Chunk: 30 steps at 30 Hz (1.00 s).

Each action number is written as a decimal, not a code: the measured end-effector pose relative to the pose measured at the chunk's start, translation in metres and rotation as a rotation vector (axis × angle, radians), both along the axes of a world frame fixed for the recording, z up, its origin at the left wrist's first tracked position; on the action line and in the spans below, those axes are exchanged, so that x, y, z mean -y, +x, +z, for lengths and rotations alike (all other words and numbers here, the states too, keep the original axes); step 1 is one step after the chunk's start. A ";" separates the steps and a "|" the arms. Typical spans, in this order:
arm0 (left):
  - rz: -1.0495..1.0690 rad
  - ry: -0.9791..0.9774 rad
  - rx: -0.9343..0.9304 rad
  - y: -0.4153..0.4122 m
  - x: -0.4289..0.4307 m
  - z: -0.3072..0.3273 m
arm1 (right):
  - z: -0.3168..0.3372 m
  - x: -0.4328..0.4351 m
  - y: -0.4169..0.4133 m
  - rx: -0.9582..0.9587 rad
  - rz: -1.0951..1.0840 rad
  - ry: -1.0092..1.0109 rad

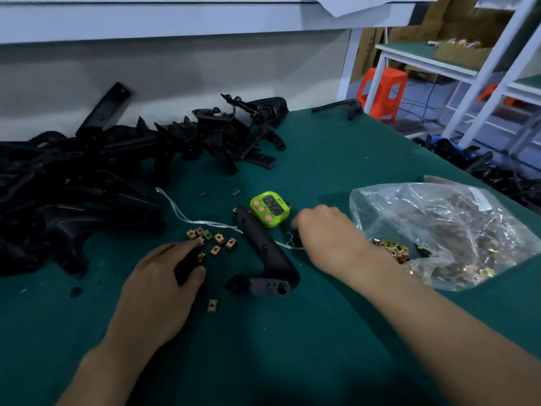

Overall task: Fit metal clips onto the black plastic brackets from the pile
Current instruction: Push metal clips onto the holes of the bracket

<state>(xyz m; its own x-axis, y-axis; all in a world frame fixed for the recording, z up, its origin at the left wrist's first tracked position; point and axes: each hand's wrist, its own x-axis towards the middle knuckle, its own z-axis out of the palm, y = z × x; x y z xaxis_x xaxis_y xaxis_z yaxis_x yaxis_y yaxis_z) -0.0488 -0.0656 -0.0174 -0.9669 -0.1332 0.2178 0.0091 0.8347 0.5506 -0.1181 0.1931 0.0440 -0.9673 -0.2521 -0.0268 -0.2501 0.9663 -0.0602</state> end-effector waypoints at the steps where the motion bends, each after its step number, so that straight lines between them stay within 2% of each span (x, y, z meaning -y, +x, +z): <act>1: 0.000 0.002 -0.002 0.000 0.000 0.000 | -0.002 0.006 0.001 0.039 0.043 -0.105; 4: 0.016 0.003 -0.004 0.002 0.000 0.001 | 0.002 0.011 0.007 0.088 0.062 -0.474; 6: 0.019 0.009 0.003 0.003 0.001 0.002 | 0.004 -0.006 0.015 0.020 -0.036 -0.603; 7: 0.017 0.015 0.004 0.003 0.001 0.002 | 0.004 -0.017 0.021 -0.022 -0.091 -0.575; 10: 0.009 0.037 -0.010 0.001 -0.001 0.002 | -0.002 -0.041 0.044 -0.057 -0.246 -0.211; 12: 0.014 0.051 -0.020 0.000 -0.001 0.003 | -0.006 -0.042 0.055 -0.073 -0.308 -0.051; 15: 0.009 0.042 -0.022 0.001 -0.001 0.002 | -0.007 -0.035 0.061 -0.080 -0.286 0.016; 18: 0.004 0.042 -0.008 0.003 -0.001 0.004 | -0.004 -0.026 0.066 -0.077 -0.171 0.054; 22: -0.006 0.063 -0.038 0.006 -0.005 0.011 | -0.008 -0.004 0.066 -0.099 -0.058 -0.019; 24: -0.068 0.123 -0.084 0.011 -0.010 0.017 | -0.013 0.006 0.057 -0.098 -0.077 -0.193; 26: -0.169 0.152 -0.117 0.018 -0.019 0.022 | -0.011 0.011 0.045 -0.081 -0.131 -0.530; 28: -0.212 0.176 -0.133 0.022 -0.026 0.022 | -0.003 0.017 0.032 -0.131 -0.184 -0.785; 29: -0.206 0.208 -0.138 0.022 -0.028 0.021 | 0.002 0.021 0.027 -0.105 -0.204 -0.915; 30: -0.185 0.258 -0.150 0.021 -0.029 0.021 | 0.008 0.027 0.023 0.003 -0.210 -1.086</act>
<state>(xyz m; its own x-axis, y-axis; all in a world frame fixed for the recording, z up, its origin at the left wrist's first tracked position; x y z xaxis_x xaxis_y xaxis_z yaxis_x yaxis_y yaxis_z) -0.0277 -0.0362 0.0032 -0.9395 -0.0274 0.3415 0.2444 0.6451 0.7240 -0.0954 0.1665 0.0516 -0.9940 0.0264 0.1063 -0.0854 0.4219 -0.9026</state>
